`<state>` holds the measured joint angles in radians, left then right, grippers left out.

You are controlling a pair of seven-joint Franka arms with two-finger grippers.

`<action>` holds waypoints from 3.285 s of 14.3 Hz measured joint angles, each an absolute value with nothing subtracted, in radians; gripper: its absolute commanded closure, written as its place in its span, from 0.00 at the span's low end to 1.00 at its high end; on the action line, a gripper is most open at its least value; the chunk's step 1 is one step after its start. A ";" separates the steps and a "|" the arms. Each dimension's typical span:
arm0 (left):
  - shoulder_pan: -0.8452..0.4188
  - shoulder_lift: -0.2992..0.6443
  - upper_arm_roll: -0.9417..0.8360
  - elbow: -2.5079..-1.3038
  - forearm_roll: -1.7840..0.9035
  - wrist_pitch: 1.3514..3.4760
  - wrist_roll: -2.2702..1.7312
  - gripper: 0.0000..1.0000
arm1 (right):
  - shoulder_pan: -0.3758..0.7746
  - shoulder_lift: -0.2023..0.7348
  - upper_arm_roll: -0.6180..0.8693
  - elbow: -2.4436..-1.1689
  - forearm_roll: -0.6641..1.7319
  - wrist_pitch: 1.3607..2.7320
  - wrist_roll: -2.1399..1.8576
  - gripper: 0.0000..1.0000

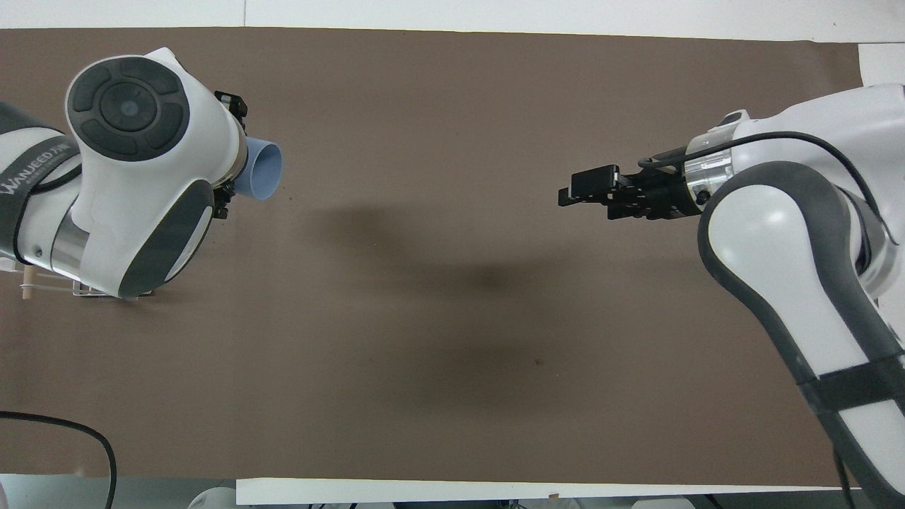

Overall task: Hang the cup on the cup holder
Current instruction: 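Pull the cup away with the left gripper while the right gripper retracts, then carry the cup with the left gripper to the wire rack, then lower the cup onto a rack peg and open the left gripper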

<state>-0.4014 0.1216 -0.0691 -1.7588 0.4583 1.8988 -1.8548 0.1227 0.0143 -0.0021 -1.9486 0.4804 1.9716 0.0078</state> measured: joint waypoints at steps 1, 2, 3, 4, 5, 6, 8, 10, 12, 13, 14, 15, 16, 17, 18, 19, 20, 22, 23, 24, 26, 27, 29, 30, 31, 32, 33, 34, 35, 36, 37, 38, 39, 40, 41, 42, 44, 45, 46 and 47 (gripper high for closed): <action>-0.402 0.124 -0.070 -1.769 0.551 1.869 -1.855 1.00 | 0.097 0.000 -0.003 -1.949 0.402 1.958 0.008 0.00; -0.402 0.129 -0.070 -1.781 0.639 1.843 -1.855 1.00 | 0.068 -0.013 -0.004 -1.947 0.336 1.946 0.008 0.00; -0.402 0.133 -0.070 -1.794 0.716 1.828 -1.857 1.00 | 0.035 -0.026 -0.005 -1.940 0.272 1.925 0.008 0.00; -0.402 0.139 -0.070 -1.810 0.783 1.818 -1.858 1.00 | 0.002 -0.036 -0.006 -1.922 0.211 1.890 0.008 0.00; -0.403 0.149 -0.070 -1.828 0.855 1.802 -1.870 1.00 | -0.028 -0.043 -0.006 -1.890 0.153 1.836 0.008 0.00; -0.409 0.167 -0.071 -1.843 0.940 1.778 -1.911 1.00 | -0.056 -0.047 -0.007 -1.841 0.104 1.765 0.007 0.00; -0.425 0.218 -0.073 -1.852 1.080 1.708 -1.998 1.00 | -0.080 -0.052 -0.007 -1.737 0.031 1.632 0.007 0.00; -0.437 0.299 -0.073 -1.855 1.252 1.608 -2.128 1.00 | -0.083 -0.052 -0.005 -1.634 -0.039 1.499 0.007 0.00; -0.437 0.376 -0.072 -1.853 1.365 1.525 -2.224 1.00 | -0.082 -0.042 -0.004 -1.586 -0.053 1.434 0.007 0.00; -0.434 0.398 -0.069 -1.853 1.408 1.487 -2.243 1.00 | -0.082 -0.032 -0.003 -1.578 -0.057 1.422 0.007 0.00; -0.425 0.409 -0.068 -1.853 1.449 1.459 -2.251 1.00 | -0.082 -0.021 -0.003 -1.575 -0.059 1.411 0.007 0.00; -0.412 0.413 -0.066 -1.853 1.484 1.446 -2.252 1.00 | -0.082 -0.011 -0.004 -1.574 -0.059 1.405 0.007 0.00; -0.398 0.417 -0.065 -1.853 1.518 1.439 -2.252 1.00 | -0.082 -0.004 -0.008 -1.572 -0.059 1.402 0.007 0.00; -0.383 0.424 -0.064 -1.853 1.551 1.434 -2.252 1.00 | -0.083 0.000 -0.014 -1.572 -0.059 1.400 0.007 0.00; -0.367 0.431 -0.063 -1.853 1.578 1.429 -2.252 1.00 | -0.083 0.001 -0.017 -1.572 -0.059 1.397 0.007 0.00; -0.355 0.436 -0.063 -1.853 1.598 1.422 -2.253 1.00 | -0.083 0.001 -0.018 -1.571 -0.059 1.392 0.007 0.00; -0.347 0.439 -0.063 -1.853 1.614 1.417 -2.254 1.00 | -0.083 0.001 -0.018 -1.571 -0.059 1.389 0.007 0.00; -0.337 0.440 -0.062 -1.853 1.625 1.414 -2.254 1.00 | -0.083 -0.001 -0.018 -1.570 -0.059 1.385 0.007 0.00; -0.333 0.440 -0.062 -1.855 1.626 1.413 -2.254 1.00 | -0.082 -0.002 -0.018 -1.570 -0.059 1.383 0.007 0.00; -0.329 0.442 -0.062 -1.859 1.627 1.411 -2.256 1.00 | -0.083 -0.003 -0.018 -1.570 -0.059 1.380 0.007 0.00; -0.316 0.451 -0.062 -1.867 1.645 1.408 -2.278 1.00 | -0.083 -0.003 -0.018 -1.570 -0.059 1.378 0.007 0.00; -0.309 0.459 -0.062 -1.871 1.649 1.407 -2.289 1.00 | -0.083 -0.003 -0.018 -1.570 -0.059 1.378 0.007 0.00; -0.303 0.476 -0.062 -1.875 1.653 1.402 -2.317 1.00 | -0.083 -0.003 -0.018 -1.570 -0.059 1.378 0.006 0.00; -0.302 0.483 -0.062 -1.875 1.654 1.400 -2.325 1.00 | -0.082 -0.003 -0.018 -1.570 -0.059 1.378 0.006 0.00; -0.302 0.488 -0.062 -1.877 1.654 1.399 -2.333 1.00 | -0.082 -0.003 -0.017 -1.570 -0.059 1.378 0.006 0.00; -0.302 0.492 -0.063 -1.879 1.655 1.398 -2.340 1.00 | -0.082 -0.003 -0.017 -1.570 -0.059 1.378 0.006 0.00; -0.302 0.496 -0.063 -1.882 1.655 1.397 -2.353 1.00 | -0.082 -0.003 -0.017 -1.570 -0.059 1.378 0.006 0.00; -0.302 0.499 -0.063 -1.887 1.655 1.395 -2.367 0.99 | -0.082 -0.003 -0.017 -1.570 -0.059 1.378 0.006 0.00; -0.302 0.502 -0.063 -1.893 1.655 1.392 -2.380 0.94 | -0.082 -0.003 -0.017 -1.570 -0.059 1.378 0.006 0.00; -0.302 0.505 -0.063 -1.901 1.656 1.386 -2.389 0.81 | -0.082 -0.003 -0.017 -1.570 -0.059 1.378 0.006 0.00; -0.302 0.507 -0.063 -1.912 1.656 1.382 -2.395 0.59 | -0.082 -0.003 -0.017 -1.570 -0.059 1.378 0.006 0.00; -0.302 0.510 -0.063 -1.923 1.656 1.380 -2.400 0.21 | -0.082 -0.003 -0.017 -1.570 -0.059 1.378 0.006 0.00; -0.302 0.513 -0.064 -1.930 1.656 1.380 -2.408 0.00 | -0.082 -0.003 -0.017 -1.570 -0.059 1.378 0.006 0.00; -0.302 0.515 -0.064 -1.930 1.656 1.380 -2.414 0.00 | -0.082 -0.003 -0.017 -1.570 -0.059 1.378 0.006 0.00; -0.301 0.516 -0.064 -1.929 1.655 1.381 -2.415 0.00 | -0.082 -0.003 -0.017 -1.570 -0.059 1.378 0.006 0.00; -0.298 0.516 -0.064 -1.928 1.655 1.382 -2.416 0.00 | -0.081 -0.003 -0.016 -1.570 -0.059 1.378 0.005 0.00; -0.292 0.516 -0.063 -1.926 1.655 1.383 -2.416 0.00 | -0.081 -0.003 -0.014 -1.570 -0.058 1.378 0.005 0.00; -0.292 0.516 -0.064 -1.926 1.655 1.383 -2.416 0.00 | -0.082 -0.003 -0.014 -1.571 -0.056 1.379 0.005 0.00; -0.292 0.516 -0.065 -1.925 1.655 1.383 -2.416 0.00 | -0.083 -0.003 -0.014 -1.572 -0.054 1.380 0.005 0.00; -0.293 0.516 -0.067 -1.923 1.655 1.383 -2.417 0.00 | -0.083 -0.003 -0.015 -1.572 -0.053 1.380 0.005 0.00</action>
